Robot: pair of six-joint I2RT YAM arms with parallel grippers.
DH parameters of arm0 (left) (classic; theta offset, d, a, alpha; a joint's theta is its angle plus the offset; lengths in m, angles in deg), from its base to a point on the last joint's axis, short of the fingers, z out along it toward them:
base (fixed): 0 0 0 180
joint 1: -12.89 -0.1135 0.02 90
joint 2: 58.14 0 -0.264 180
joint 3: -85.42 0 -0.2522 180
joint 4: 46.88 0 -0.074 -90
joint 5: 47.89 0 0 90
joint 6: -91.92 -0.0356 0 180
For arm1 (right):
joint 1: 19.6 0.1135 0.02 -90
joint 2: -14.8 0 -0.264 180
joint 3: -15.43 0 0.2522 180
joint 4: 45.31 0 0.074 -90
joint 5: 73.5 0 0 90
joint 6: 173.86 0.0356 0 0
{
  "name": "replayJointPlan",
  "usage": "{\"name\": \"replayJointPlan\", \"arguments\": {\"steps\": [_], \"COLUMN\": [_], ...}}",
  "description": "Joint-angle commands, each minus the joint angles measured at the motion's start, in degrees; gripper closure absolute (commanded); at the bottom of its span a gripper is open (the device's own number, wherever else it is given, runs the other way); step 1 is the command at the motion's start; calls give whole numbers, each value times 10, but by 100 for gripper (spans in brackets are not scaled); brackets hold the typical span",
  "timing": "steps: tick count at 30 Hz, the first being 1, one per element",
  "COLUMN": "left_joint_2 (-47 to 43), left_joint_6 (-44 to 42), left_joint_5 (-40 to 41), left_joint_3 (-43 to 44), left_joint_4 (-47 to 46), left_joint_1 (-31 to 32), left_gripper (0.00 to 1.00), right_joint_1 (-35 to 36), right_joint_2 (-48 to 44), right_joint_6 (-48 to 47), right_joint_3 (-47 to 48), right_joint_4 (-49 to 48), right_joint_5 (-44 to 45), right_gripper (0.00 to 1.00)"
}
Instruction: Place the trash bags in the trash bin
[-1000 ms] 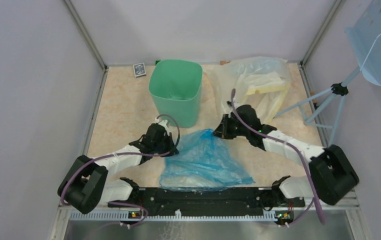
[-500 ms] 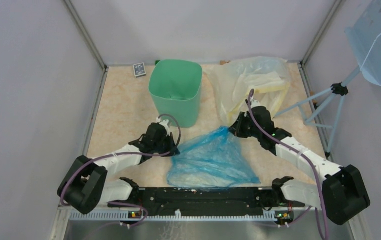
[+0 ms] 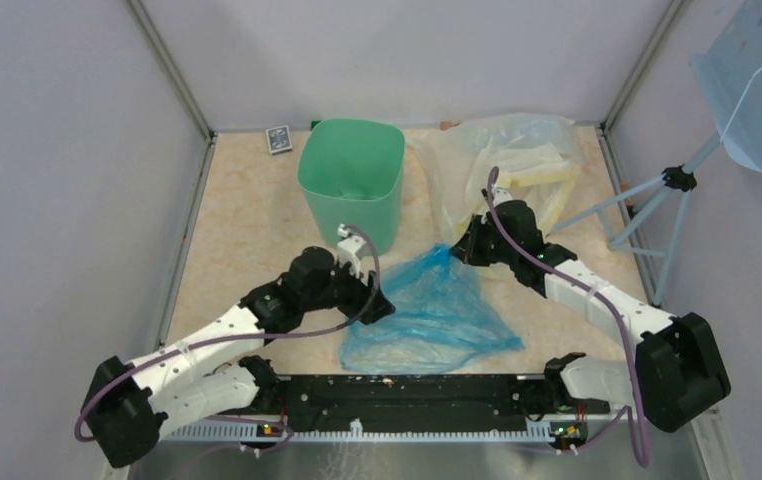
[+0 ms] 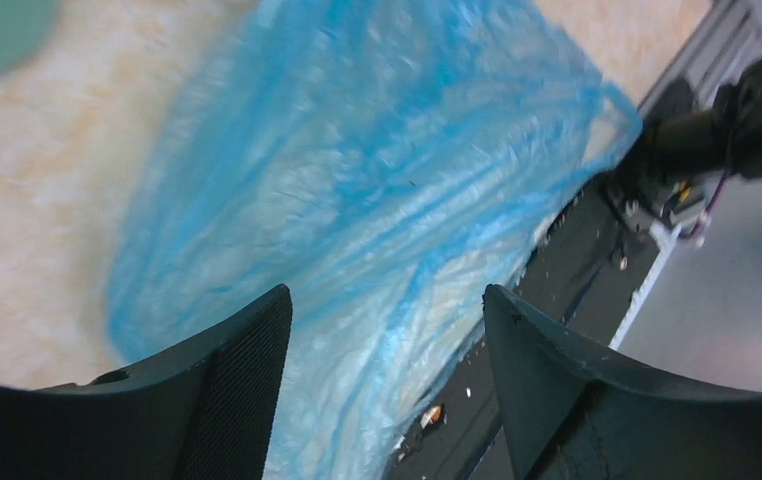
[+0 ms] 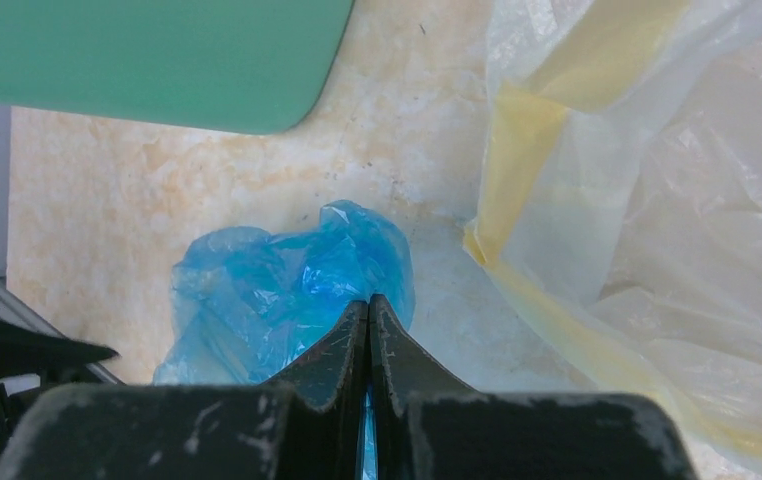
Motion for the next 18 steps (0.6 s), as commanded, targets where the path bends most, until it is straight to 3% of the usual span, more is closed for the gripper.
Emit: {"name": "replayJointPlan", "arguments": {"steps": [1,6,9,12,14,18], "left_joint_2": [57,173,230,274,292,288], "left_joint_6": [-46,-76,-88,-85,-80,-80], "left_joint_5": [126,234,245,245,249,220], "left_joint_3": [52,108,134,151,155,153], "left_joint_4": [43,69,71,79,85,80], "left_joint_1": [130,220,238,240,240,245], "left_gripper": [23,18,20,35,39,72], "right_joint_1": [-6,-6,-6,-6,-6,-6], "right_joint_2": [16,23,25,31,32,34], "right_joint_6": [-14,-19,-19,-25,-28,-37], "right_joint_3": [41,47,47,52,54,61], "right_joint_4": [-14,-9,-7,1,6,16], "right_joint_5": [-30,-48,-56,-63,-64,-58], "right_gripper": [100,100,100,100,100,100]}}
